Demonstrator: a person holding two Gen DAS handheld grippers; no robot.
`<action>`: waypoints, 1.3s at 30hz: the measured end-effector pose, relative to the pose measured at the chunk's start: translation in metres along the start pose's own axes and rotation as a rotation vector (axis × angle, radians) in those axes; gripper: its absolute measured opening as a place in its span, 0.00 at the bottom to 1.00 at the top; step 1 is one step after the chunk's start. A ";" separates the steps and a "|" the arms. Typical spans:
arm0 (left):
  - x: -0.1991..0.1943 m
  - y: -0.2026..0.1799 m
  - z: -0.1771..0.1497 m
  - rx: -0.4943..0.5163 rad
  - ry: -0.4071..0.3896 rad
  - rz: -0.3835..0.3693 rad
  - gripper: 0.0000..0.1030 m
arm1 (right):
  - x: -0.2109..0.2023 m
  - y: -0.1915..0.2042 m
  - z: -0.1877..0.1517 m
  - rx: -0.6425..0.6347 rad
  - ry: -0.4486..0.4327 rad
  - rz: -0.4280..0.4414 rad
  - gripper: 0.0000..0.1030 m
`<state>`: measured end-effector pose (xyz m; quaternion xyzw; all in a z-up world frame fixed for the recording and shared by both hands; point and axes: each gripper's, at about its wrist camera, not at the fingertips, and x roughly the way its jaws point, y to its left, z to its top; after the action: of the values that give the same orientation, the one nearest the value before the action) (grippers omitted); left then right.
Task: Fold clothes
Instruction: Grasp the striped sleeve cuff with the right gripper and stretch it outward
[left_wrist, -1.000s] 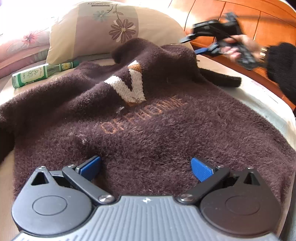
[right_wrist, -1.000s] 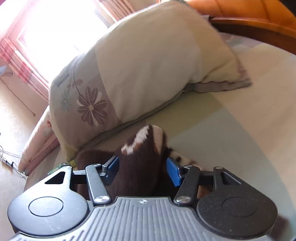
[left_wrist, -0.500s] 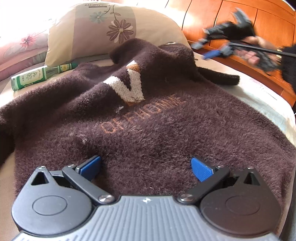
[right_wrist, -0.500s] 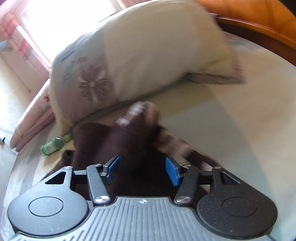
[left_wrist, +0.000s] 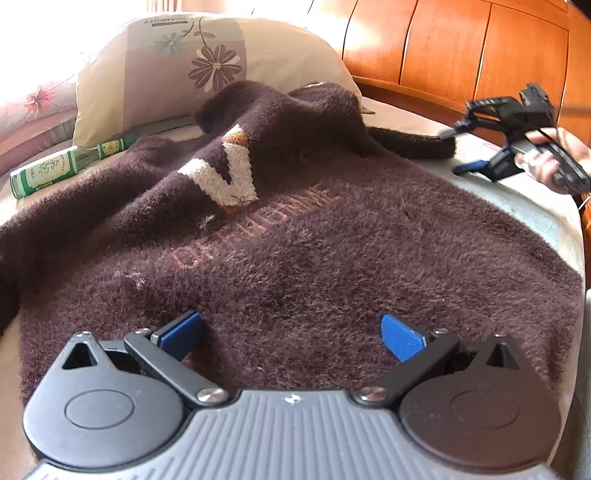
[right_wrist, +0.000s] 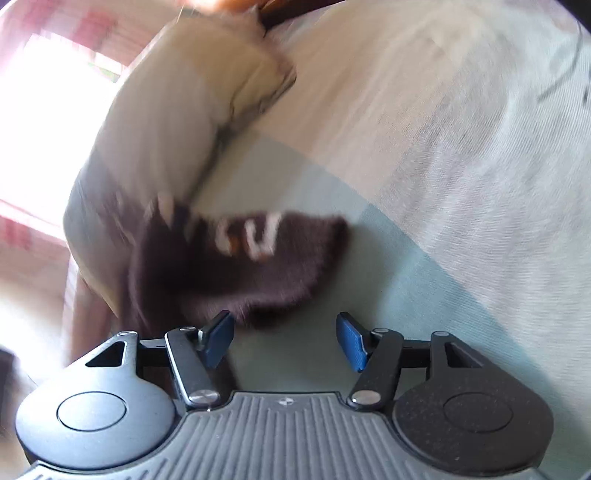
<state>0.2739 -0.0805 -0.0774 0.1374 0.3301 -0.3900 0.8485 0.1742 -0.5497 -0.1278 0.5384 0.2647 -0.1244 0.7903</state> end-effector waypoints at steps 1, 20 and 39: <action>0.000 -0.001 -0.001 0.008 -0.001 0.004 0.99 | 0.004 -0.003 0.003 0.028 -0.012 0.020 0.65; 0.003 -0.002 -0.003 0.022 -0.013 -0.001 0.99 | -0.003 0.081 0.051 -0.408 -0.194 -0.309 0.07; 0.003 0.000 -0.004 0.018 -0.017 -0.012 0.99 | -0.061 0.095 0.126 -0.519 -0.362 -0.668 0.07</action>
<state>0.2736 -0.0807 -0.0825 0.1398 0.3201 -0.3994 0.8476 0.2052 -0.6343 0.0156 0.1773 0.3038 -0.3938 0.8493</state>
